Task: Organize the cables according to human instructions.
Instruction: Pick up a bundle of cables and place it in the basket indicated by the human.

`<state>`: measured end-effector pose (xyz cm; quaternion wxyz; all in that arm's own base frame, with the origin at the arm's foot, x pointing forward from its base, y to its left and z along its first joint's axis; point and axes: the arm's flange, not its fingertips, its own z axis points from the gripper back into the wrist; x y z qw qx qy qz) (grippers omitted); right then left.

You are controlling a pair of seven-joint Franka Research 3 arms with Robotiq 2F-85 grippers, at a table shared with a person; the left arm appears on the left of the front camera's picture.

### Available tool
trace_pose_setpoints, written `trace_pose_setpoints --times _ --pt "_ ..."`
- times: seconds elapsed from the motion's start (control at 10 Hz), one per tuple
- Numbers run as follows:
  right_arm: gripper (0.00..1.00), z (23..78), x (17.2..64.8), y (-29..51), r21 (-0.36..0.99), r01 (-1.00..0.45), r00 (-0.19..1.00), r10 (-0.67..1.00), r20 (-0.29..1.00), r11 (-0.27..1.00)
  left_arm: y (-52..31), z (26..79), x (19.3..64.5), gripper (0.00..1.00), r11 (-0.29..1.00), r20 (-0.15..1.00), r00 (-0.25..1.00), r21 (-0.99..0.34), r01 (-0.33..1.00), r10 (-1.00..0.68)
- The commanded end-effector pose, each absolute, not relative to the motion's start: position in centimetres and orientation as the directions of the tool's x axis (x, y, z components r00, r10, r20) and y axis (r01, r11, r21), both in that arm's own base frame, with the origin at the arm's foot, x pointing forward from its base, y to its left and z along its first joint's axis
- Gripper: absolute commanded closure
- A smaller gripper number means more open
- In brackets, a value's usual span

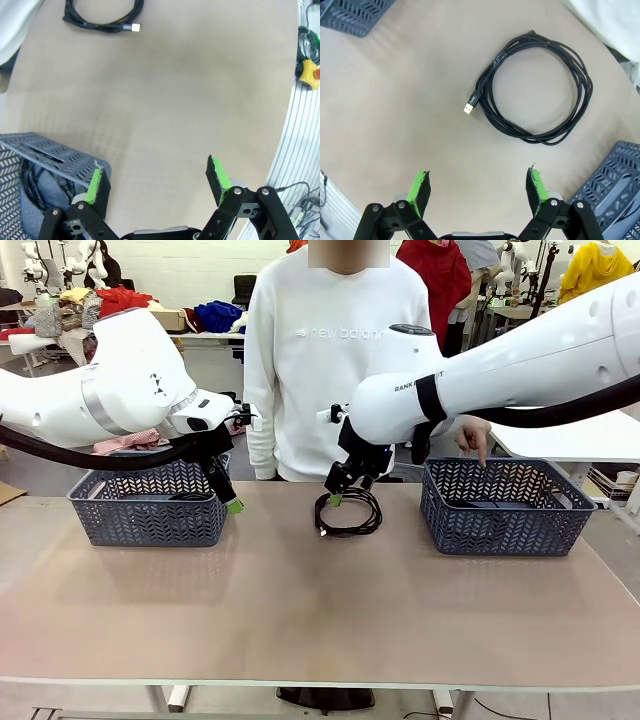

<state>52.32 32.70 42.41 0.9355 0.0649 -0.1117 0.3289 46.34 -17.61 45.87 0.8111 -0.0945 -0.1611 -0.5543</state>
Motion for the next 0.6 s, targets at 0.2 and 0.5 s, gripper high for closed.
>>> trace_pose_setpoints --times 0.2,0.5 --pt "0.00 42.74 51.94 31.95 0.036 -0.629 0.755 0.599 0.269 0.777 -17.40 45.90 46.52 0.00 0.366 0.364 0.333 0.022 0.931 -0.870" --pt "0.00 42.74 51.94 31.95 0.036 -0.629 0.755 0.599 0.269 0.777 -17.40 45.90 46.52 0.00 0.366 0.364 0.333 0.022 0.931 -0.870"
